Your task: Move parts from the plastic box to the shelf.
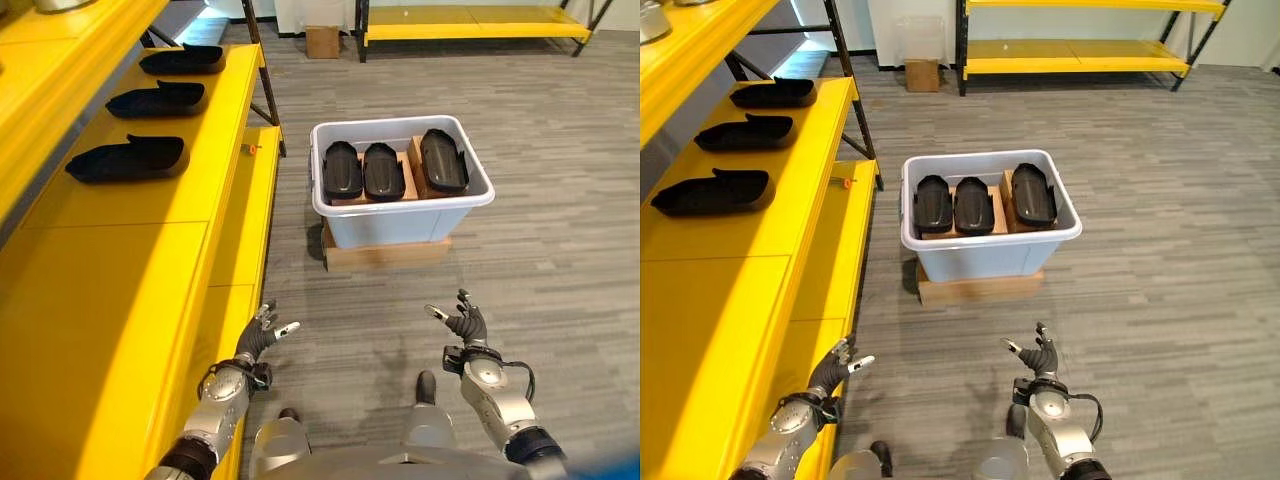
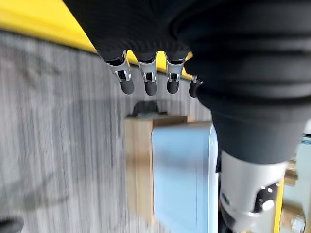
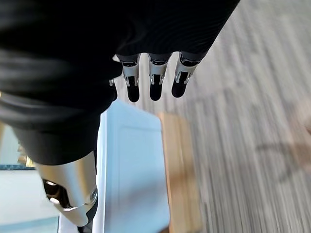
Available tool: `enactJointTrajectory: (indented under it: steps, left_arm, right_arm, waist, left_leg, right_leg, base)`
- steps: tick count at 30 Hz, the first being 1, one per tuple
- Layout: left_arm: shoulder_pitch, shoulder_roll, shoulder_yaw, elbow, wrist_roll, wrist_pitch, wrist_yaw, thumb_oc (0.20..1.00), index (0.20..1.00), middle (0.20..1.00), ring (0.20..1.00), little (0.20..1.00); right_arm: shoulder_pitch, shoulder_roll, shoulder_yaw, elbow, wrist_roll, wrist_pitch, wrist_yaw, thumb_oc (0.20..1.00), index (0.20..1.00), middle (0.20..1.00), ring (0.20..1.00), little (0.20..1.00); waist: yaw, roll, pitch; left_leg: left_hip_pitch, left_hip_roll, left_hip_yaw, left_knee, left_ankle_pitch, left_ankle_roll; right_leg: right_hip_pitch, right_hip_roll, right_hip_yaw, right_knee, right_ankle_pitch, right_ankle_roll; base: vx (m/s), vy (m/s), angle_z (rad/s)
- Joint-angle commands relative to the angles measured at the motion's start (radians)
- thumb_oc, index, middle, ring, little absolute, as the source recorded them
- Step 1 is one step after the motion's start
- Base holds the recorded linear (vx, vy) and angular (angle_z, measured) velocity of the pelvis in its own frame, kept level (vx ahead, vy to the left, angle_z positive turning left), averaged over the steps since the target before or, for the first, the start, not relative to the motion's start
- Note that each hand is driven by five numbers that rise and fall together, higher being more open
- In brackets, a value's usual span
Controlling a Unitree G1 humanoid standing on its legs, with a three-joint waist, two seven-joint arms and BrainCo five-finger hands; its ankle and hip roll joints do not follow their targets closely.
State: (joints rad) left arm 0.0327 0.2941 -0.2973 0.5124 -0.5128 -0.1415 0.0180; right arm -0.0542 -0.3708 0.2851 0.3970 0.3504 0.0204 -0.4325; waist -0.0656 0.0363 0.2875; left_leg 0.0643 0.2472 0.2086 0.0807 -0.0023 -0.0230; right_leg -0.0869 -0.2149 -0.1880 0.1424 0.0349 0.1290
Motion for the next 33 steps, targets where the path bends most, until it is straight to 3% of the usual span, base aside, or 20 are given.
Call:
enactJointTrajectory:
  steps: [1,2,3,4,5,7,9,13,14,16,17,21,24,28,29,33]
  left_arm:
    - [-0.044,0.059,0.020,-0.049,-0.059,-0.054,-0.023,1.000,1.000,1.000,1.000,1.000]
    - [-0.053,0.044,0.025,-0.033,-0.046,-0.055,-0.043,1.000,1.000,1.000,1.000,1.000]
    - [-0.066,0.029,0.028,-0.011,-0.035,-0.051,-0.075,1.000,1.000,1.000,1.000,1.000]
    - [-0.068,0.027,0.027,-0.006,-0.035,-0.052,-0.082,1.000,1.000,1.000,1.000,1.000]
    - [-0.064,0.005,0.024,0.013,-0.009,-0.052,-0.075,1.000,1.000,1.000,1.000,1.000]
    - [-0.049,0.001,0.029,0.009,0.029,-0.070,-0.031,1.000,1.000,1.000,1.000,1.000]
    - [-0.039,0.008,0.041,0.008,0.050,-0.091,0.000,1.000,1.000,1.000,1.000,1.000]
    - [-0.024,0.025,0.067,0.001,0.062,-0.116,0.036,1.000,1.000,1.000,1.000,1.000]
    - [-0.017,0.034,0.082,0.001,0.067,-0.136,0.040,1.000,1.000,1.000,1.000,1.000]
    - [-0.012,0.041,0.103,0.007,0.060,-0.142,0.037,1.000,1.000,1.000,1.000,1.000]
    - [-0.012,0.043,0.121,0.025,0.042,-0.149,0.032,1.000,1.000,1.000,1.000,1.000]
    - [-0.040,0.039,0.121,0.071,0.080,-0.150,0.025,1.000,1.000,1.000,1.000,1.000]
    - [-0.058,0.040,0.113,0.079,0.096,-0.143,0.033,1.000,1.000,1.000,1.000,1.000]
    - [-0.080,0.046,0.096,0.097,0.108,-0.145,0.046,1.000,1.000,1.000,1.000,1.000]
    - [-0.075,0.066,0.088,0.083,0.124,-0.152,0.048,1.000,1.000,1.000,1.000,1.000]
    - [-0.067,0.078,0.083,0.068,0.153,-0.150,0.042,1.000,1.000,1.000,1.000,1.000]
  right_arm:
    - [-0.035,0.007,-0.007,-0.081,-0.012,-0.036,0.001,1.000,1.000,1.000,1.000,1.000]
    - [-0.037,-0.024,-0.028,-0.082,-0.012,-0.047,-0.009,1.000,1.000,1.000,1.000,1.000]
    - [-0.010,-0.042,-0.050,-0.100,-0.015,-0.054,-0.059,1.000,1.000,1.000,1.000,1.000]
    - [-0.005,-0.045,-0.055,-0.104,-0.014,-0.055,-0.067,1.000,1.000,1.000,1.000,1.000]
    - [0.006,-0.061,-0.093,-0.088,-0.012,-0.076,-0.060,1.000,1.000,1.000,1.000,1.000]
    - [0.001,-0.062,-0.115,-0.061,0.003,-0.090,-0.033,1.000,1.000,1.000,1.000,1.000]
    - [0.000,-0.053,-0.110,-0.054,0.004,-0.087,-0.020,1.000,1.000,1.000,1.000,1.000]
    - [0.012,-0.040,-0.097,-0.071,-0.007,-0.074,-0.008,1.000,1.000,1.000,1.000,1.000]
    - [0.015,-0.037,-0.083,-0.073,-0.017,-0.073,0.002,1.000,1.000,1.000,1.000,1.000]
    - [0.017,-0.035,-0.066,-0.075,-0.022,-0.069,0.018,1.000,1.000,1.000,1.000,1.000]
    - [0.015,-0.032,-0.049,-0.076,-0.021,-0.061,0.036,1.000,1.000,1.000,1.000,1.000]
    - [0.020,-0.026,-0.047,-0.064,0.020,-0.059,0.031,1.000,1.000,1.000,1.000,1.000]
    - [0.030,-0.025,-0.051,-0.070,0.024,-0.060,0.032,1.000,1.000,1.000,1.000,1.000]
    - [0.033,-0.005,-0.046,-0.078,0.011,-0.062,0.035,1.000,1.000,1.000,1.000,1.000]
    - [0.015,0.013,-0.025,-0.079,0.008,-0.079,0.039,1.000,1.000,1.000,1.000,1.000]
    - [0.006,0.023,-0.020,-0.088,0.002,-0.088,0.043,1.000,1.000,1.000,1.000,1.000]
  waist:
    - [-0.006,-0.063,-0.025]
    - [-0.022,-0.044,-0.021]
    - [-0.061,-0.033,-0.032]
    - [-0.069,-0.033,-0.035]
    - [-0.076,-0.031,-0.051]
    - [-0.046,-0.031,-0.049]
    - [-0.034,-0.031,-0.048]
    - [-0.025,-0.028,-0.050]
    - [-0.012,-0.024,-0.045]
    - [-0.001,-0.021,-0.037]
    - [0.004,-0.021,-0.025]
    - [-0.004,-0.019,-0.021]
    - [-0.009,-0.016,-0.022]
    - [-0.009,-0.018,-0.017]
    - [0.009,-0.027,-0.016]
    - [0.021,-0.036,-0.024]
  left_leg:
    - [0.039,0.011,0.039,0.076,-0.085,-0.045]
    - [0.000,0.080,0.072,0.086,0.028,-0.080]
    - [0.001,0.129,0.186,0.067,0.108,-0.111]
    - [0.005,0.135,0.212,0.064,0.118,-0.116]
    - [-0.007,0.059,0.225,0.081,0.065,-0.099]
    - [-0.049,-0.066,0.173,0.139,-0.015,-0.054]
    - [-0.054,-0.112,0.158,0.111,-0.047,-0.031]
    - [-0.062,-0.133,0.142,0.012,-0.021,-0.031]
    - [-0.083,-0.110,0.103,-0.050,0.063,-0.061]
    - [-0.121,-0.056,0.073,-0.090,0.157,-0.076]
    - [-0.127,-0.030,0.044,-0.091,0.171,-0.077]
    - [-0.097,-0.039,0.061,-0.051,0.092,-0.064]
    - [-0.084,-0.055,0.076,-0.036,0.064,-0.054]
    - [-0.050,-0.106,0.096,-0.035,0.018,-0.017]
    - [-0.042,-0.135,0.109,-0.044,-0.006,0.014]
    - [-0.044,-0.162,0.117,-0.047,-0.026,0.041]
  right_leg:
    - [-0.036,-0.024,0.037,0.026,-0.013,-0.006]
    - [-0.019,0.026,-0.018,0.046,-0.077,-0.056]
    - [-0.013,0.046,-0.085,0.049,-0.108,-0.086]
    - [-0.011,0.047,-0.099,0.045,-0.110,-0.089]
    - [0.006,0.078,-0.126,0.025,-0.120,-0.105]
    - [0.049,0.120,-0.123,-0.001,-0.126,-0.120]
    - [0.069,0.132,-0.114,-0.012,-0.124,-0.115]
    - [0.104,0.144,-0.102,-0.031,-0.131,-0.113]
    - [0.128,0.154,-0.089,-0.034,-0.145,-0.118]
    - [0.143,0.157,-0.080,-0.020,-0.155,-0.131]
    - [0.150,0.146,-0.062,0.021,-0.181,-0.133]
    - [0.152,0.107,-0.066,0.098,-0.230,-0.123]
    - [0.138,0.091,-0.077,0.122,-0.230,-0.111]
    - [0.106,0.045,-0.077,0.144,-0.196,-0.069]
    - [0.103,0.019,-0.072,0.135,-0.175,-0.038]
    - [0.106,0.002,-0.062,0.145,-0.156,-0.019]
  base:
    - [0.29,-0.700,0.47]
    - [0.29,-0.820,1.06]
    - [0.24,-0.725,1.47]
    - [0.26,-0.674,2.21]
    - [0.30,-0.567,1.76]
    - [0.32,-0.460,0.76]
    - [0.22,-0.084,-0.21]
    - [0.21,0.063,-0.42]
    - [0.38,0.209,-0.07]
    - [0.36,0.293,-0.35]
    - [0.38,0.394,-0.54]
    - [0.33,0.316,-0.77]
    - [0.15,0.222,-0.16]
    - [0.18,0.358,-0.24]
    - [0.14,0.381,-0.03]
    - [0.07,0.239,-0.26]
